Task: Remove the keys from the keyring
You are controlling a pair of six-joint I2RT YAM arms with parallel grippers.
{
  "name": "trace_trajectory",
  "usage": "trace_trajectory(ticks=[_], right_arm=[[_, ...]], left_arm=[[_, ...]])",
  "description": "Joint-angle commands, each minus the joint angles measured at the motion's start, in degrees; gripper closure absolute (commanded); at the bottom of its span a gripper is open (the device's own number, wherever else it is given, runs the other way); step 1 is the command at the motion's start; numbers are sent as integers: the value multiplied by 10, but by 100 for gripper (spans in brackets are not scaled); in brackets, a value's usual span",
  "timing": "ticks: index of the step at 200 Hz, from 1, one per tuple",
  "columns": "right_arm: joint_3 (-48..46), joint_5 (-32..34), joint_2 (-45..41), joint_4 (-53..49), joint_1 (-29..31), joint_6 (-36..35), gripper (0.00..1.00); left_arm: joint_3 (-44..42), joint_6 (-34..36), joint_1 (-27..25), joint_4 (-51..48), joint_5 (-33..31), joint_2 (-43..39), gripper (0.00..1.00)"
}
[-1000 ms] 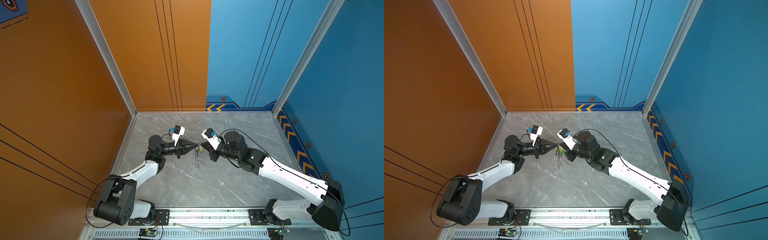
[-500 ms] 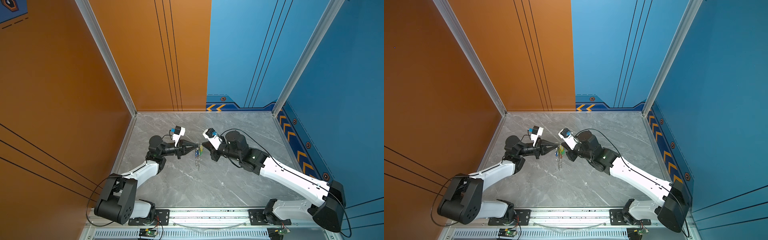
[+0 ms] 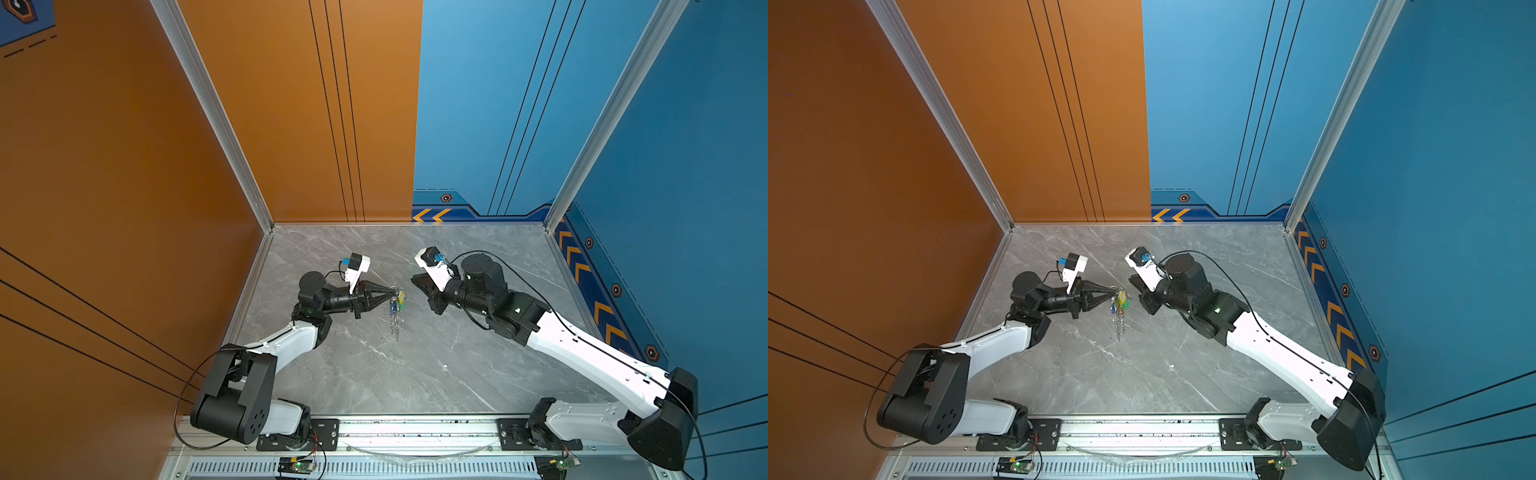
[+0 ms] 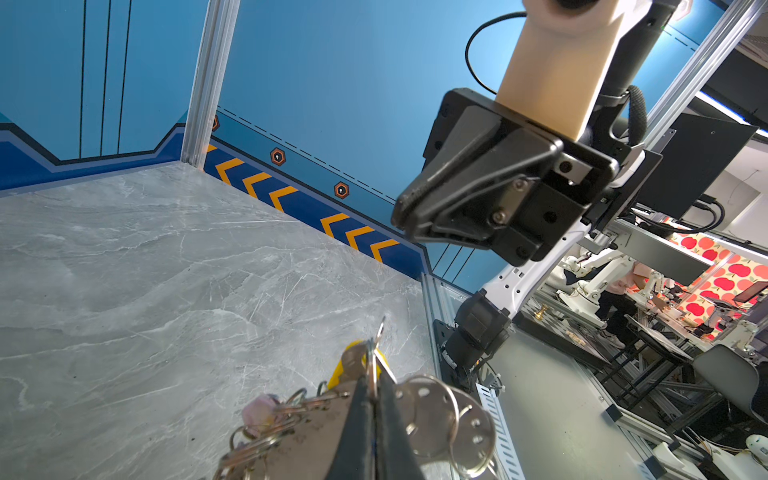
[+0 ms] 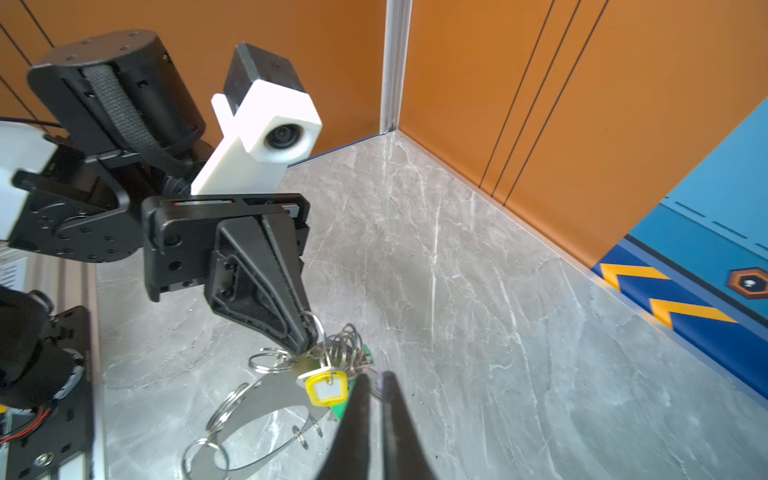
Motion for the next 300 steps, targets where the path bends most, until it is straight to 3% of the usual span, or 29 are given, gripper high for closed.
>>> trace_trajectory(ticks=[1, 59, 113, 167, 300], right_arm=[[18, -54, 12, -37, -1, -2, 76], [44, -79, 49, -61, -1, -5, 71], [61, -83, 73, -68, -1, -7, 72], [64, -72, 68, -70, -3, -10, 100], [82, -5, 48, -79, -4, -52, 100]], left_arm=[[4, -8, -2, 15, 8, -2, 100], [9, -13, -4, 15, 13, 2, 100], [12, -18, -8, 15, 24, 4, 100], [14, -20, -9, 15, 29, 11, 100], [34, -36, -30, 15, 54, 42, 100]])
